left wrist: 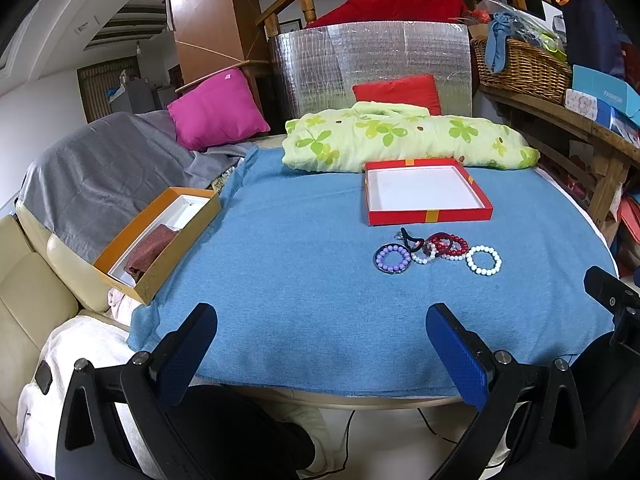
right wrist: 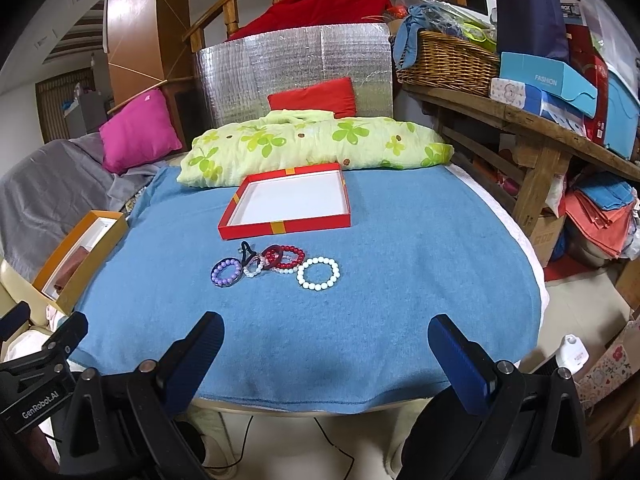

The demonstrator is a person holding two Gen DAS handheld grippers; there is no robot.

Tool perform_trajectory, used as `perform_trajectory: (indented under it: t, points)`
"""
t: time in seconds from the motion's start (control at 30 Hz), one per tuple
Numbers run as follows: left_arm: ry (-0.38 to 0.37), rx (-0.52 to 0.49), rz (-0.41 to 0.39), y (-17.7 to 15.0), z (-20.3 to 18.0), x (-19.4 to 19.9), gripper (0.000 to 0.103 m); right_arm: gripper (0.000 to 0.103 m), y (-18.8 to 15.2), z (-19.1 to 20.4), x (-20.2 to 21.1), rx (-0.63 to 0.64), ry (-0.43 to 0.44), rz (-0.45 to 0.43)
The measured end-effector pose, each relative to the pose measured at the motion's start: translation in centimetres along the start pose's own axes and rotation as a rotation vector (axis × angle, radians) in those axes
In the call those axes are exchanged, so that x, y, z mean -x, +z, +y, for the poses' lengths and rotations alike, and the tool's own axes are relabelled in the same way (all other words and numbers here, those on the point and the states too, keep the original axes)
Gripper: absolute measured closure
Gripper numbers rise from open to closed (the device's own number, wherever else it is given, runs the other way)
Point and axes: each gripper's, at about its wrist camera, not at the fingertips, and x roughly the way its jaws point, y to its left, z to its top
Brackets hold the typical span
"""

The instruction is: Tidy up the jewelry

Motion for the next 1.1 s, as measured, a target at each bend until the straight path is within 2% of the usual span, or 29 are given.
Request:
perform_trajectory:
  t: [0.3,0.43,0.6,0.67,0.73,0.87,1.1]
  points:
    - [-0.006,-0.005,0.037,0.3,-0.4,-2.9,0.0,0.0,0.5,-0.7,-2.4,-0.007,0.008,0.03]
    - [-0.093,0.003,0.102,0.3,-0.2,-7.0,0.0,0.0,0.9,-1.8,-5.3,0.006,0.046,0.057]
    - [-0.145,0.011,0.192,-0.3,-0.6,-13.0,0.0,0.001,1.9,-4.1,-11.7,-0.01,0.123,0.149]
    - [-0.162,0.016,0.21,-0.1,-0.9,-14.7,0.0,0.013,2.3,-4.4,-14.0,-0.016,0.137,0.18]
    - [-0.175,0.012,0.223,0.3,-1.2,-16.2,0.0,0.019,2.9,-4.4,-16.4,-0.014,0.147,0.208]
    - [-0.191,0.016,0.242,1.2,-1.5,-19.5,0.0,0.042,3.6,-3.7,-20.6,0.022,0.136,0.26]
    - [-0.246,0.026,0.269,2.8,-2.4,-23.8,0.002,0.05,4.1,-3.6,-24.7,0.013,0.136,0.318]
